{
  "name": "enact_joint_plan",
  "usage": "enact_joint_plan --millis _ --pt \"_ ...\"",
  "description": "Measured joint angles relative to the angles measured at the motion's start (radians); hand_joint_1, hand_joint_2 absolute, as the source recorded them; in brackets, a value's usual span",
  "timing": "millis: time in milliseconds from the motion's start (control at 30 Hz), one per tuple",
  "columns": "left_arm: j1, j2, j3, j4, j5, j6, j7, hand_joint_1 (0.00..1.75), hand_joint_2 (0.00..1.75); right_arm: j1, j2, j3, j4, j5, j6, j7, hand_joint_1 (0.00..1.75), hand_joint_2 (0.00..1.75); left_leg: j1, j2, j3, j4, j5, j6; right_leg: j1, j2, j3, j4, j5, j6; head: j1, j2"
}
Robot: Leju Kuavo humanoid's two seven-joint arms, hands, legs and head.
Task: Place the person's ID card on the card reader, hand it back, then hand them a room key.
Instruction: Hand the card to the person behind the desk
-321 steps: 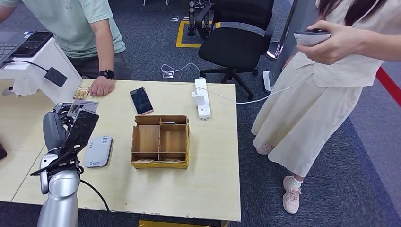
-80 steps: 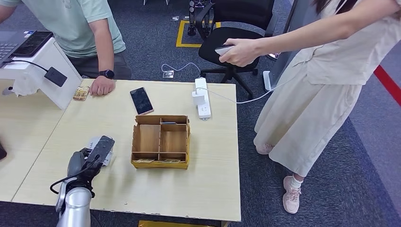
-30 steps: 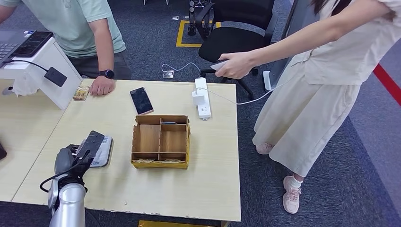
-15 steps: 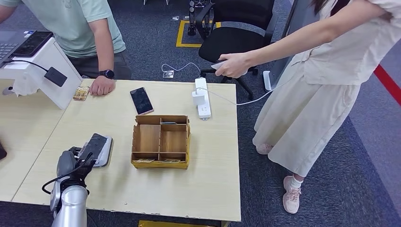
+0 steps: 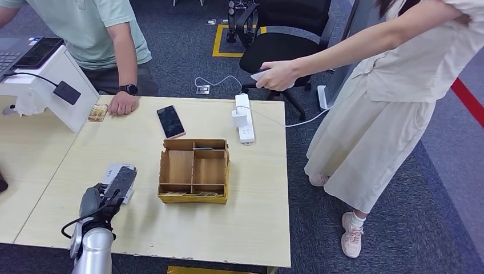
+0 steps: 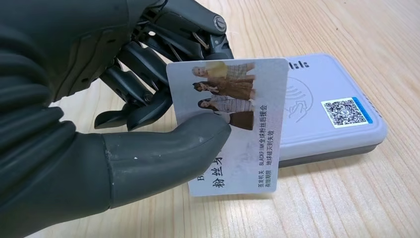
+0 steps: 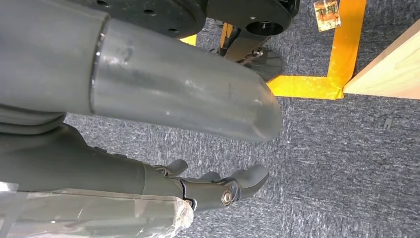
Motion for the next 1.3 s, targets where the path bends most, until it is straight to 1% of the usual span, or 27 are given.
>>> enact_joint_plan --millis 367,500,667,967,1100,1300 --pt "0.000 0.001 -0.001 0.009 -0.024 0.049 0.000 1.75 1.75 0.004 0.009 -0.014 -0.018 0.006 0.003 -0.002 0.00 0.00 0.000 0.000 0.000 0.000 0.000 0.000 0.000 0.000 0.000 0.000 0.000 0.000 0.000 0.000" --pt "-0.004 0.002 -0.003 0.009 0.036 0.052 -0.017 1.75 1.75 0.007 0.011 -0.018 -0.023 0.010 0.003 -0.003 0.00 0.00 0.000 0.000 0.000 0.000 0.000 0.000 0.000 0.000 0.000 0.000 0.000 0.000 0.000 0.000" --pt "-0.013 0.015 -0.029 0.003 0.109 0.033 -0.031 1.75 1.75 0.007 0.011 -0.022 -0.025 0.014 0.001 -0.015 0.00 0.00 0.000 0.000 0.000 0.000 0.000 0.000 0.000 0.000 0.000 0.000 0.000 0.000 0.000 0.000" --pt "-0.021 0.033 -0.083 -0.064 0.130 0.037 -0.064 1.75 1.75 -0.005 0.009 -0.023 -0.007 0.001 -0.015 -0.052 0.00 0.00 0.000 0.000 0.000 0.000 0.000 0.000 0.000 0.000 0.000 0.000 0.000 0.000 0.000 0.000" --pt "-0.040 0.046 -0.102 -0.096 0.120 0.054 -0.070 1.75 1.75 -0.015 0.006 -0.023 0.004 -0.004 -0.018 -0.055 0.00 0.00 0.000 0.000 0.000 0.000 0.000 0.000 0.000 0.000 0.000 0.000 0.000 0.000 0.000 0.000" --pt "-0.092 0.067 -0.111 -0.117 0.072 0.104 -0.070 1.75 1.75 -0.035 0.005 -0.023 0.020 -0.007 -0.024 -0.056 0.00 0.00 0.000 0.000 0.000 0.000 0.000 0.000 0.000 0.000 0.000 0.000 0.000 0.000 0.000 0.000"
